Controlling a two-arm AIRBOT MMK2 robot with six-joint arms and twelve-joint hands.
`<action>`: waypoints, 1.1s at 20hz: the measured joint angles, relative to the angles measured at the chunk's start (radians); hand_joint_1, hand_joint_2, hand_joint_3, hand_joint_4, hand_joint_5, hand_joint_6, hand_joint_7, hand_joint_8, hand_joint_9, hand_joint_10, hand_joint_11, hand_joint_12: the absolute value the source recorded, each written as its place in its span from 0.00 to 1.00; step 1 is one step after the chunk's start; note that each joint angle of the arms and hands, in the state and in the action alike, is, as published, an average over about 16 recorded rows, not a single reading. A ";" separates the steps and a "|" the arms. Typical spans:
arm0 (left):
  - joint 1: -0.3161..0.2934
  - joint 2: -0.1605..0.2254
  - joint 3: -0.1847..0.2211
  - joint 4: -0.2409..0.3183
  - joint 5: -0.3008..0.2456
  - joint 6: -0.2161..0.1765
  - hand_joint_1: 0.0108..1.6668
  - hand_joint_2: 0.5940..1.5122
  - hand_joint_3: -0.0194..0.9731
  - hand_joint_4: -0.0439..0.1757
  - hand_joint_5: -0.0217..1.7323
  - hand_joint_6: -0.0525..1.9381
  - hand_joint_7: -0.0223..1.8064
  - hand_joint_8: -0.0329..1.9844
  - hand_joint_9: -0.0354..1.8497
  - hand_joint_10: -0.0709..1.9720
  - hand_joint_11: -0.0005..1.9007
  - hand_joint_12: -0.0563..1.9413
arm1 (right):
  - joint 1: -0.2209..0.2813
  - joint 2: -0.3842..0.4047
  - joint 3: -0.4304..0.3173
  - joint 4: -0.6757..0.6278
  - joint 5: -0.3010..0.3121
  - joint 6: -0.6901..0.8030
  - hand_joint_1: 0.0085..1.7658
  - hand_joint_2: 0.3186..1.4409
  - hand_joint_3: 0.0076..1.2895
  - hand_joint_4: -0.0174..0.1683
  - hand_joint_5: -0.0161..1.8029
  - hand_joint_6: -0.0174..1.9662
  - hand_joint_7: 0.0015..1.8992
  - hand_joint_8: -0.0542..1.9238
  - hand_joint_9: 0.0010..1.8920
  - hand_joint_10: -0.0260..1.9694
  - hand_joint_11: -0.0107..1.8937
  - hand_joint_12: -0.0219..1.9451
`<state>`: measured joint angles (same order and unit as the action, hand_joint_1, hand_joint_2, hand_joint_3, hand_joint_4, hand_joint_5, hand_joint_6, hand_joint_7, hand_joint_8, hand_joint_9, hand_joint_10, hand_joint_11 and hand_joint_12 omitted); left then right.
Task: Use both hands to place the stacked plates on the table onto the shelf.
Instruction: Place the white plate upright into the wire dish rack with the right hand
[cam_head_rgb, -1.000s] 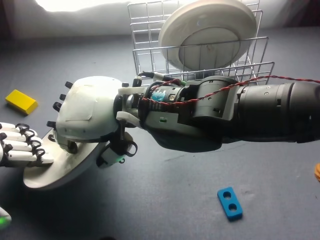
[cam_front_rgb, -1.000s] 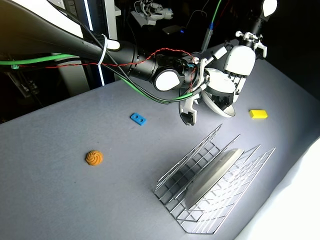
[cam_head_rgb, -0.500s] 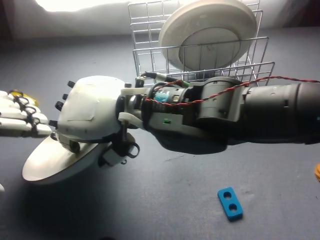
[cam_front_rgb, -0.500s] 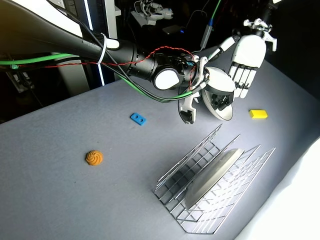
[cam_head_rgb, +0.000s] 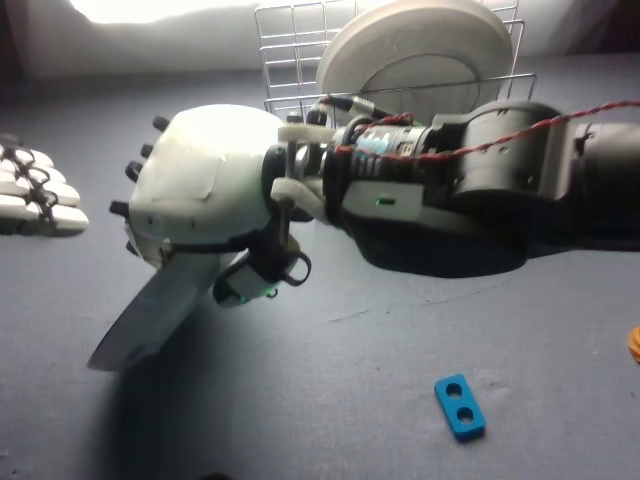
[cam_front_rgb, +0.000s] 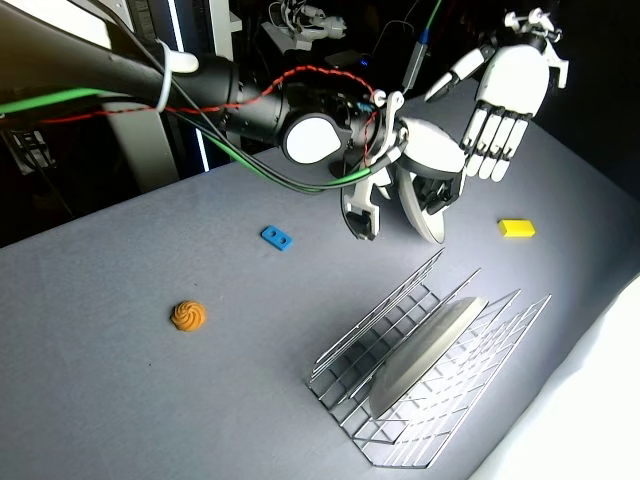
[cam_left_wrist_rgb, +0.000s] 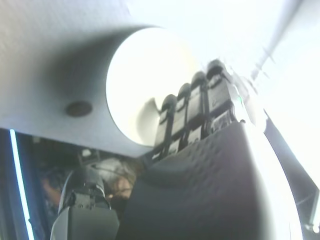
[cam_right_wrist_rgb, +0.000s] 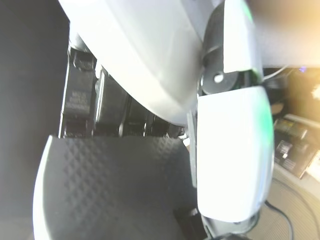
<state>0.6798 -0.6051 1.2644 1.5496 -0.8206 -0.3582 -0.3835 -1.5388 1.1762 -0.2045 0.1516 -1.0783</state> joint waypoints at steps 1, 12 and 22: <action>-0.010 0.005 -0.001 0.011 -0.004 -0.008 0.01 0.50 0.04 0.19 0.05 0.03 0.03 0.02 0.03 0.04 0.01 0.03 | 0.010 0.015 -0.018 0.004 -0.005 0.000 0.68 0.54 0.01 0.07 0.57 0.30 0.59 0.41 0.70 0.12 0.45 0.63; -0.055 0.029 -0.002 0.084 -0.008 -0.032 0.01 0.50 0.04 0.20 0.05 0.03 0.03 0.02 0.03 0.04 0.01 0.03 | 0.138 0.189 -0.182 0.174 -0.059 0.000 0.71 0.56 0.01 0.12 0.57 0.45 0.58 0.45 0.61 0.28 0.42 0.64; -0.061 0.020 0.010 0.109 -0.009 -0.035 0.01 0.51 0.04 0.21 0.04 0.03 0.03 0.02 0.03 0.04 0.01 0.03 | 0.265 0.343 -0.239 0.504 -0.129 -0.005 0.73 0.58 0.01 0.10 0.55 0.46 0.58 0.44 0.56 0.37 0.41 0.65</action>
<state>0.6191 -0.5849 1.2743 1.6583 -0.8299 -0.3929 -0.1188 -1.1962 0.9371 0.2994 0.0227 -1.0831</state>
